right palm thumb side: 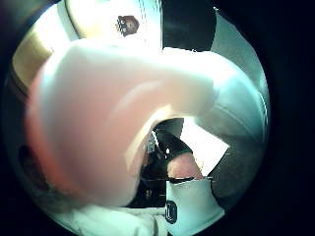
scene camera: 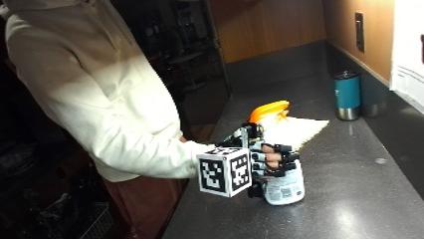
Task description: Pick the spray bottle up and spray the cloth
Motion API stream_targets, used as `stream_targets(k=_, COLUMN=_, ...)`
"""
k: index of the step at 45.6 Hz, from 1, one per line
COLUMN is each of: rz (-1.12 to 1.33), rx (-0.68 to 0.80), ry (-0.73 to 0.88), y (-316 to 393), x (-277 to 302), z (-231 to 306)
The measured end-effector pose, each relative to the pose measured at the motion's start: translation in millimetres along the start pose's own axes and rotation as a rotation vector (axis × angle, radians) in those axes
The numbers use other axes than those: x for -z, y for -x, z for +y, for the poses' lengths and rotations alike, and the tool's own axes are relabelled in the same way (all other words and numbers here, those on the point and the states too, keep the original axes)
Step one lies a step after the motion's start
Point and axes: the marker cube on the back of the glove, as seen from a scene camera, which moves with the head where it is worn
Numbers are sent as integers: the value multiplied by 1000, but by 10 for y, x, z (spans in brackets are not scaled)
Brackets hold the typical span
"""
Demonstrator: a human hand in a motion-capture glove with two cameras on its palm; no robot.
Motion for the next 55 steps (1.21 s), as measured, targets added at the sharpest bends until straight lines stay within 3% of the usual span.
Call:
stream_targets(k=23, rz=-60, rx=-72, ry=66, y=135, x=-186, z=-319)
stream_targets(k=55, rz=-27, rx=-28, ry=80, y=264, x=-230, z=-475)
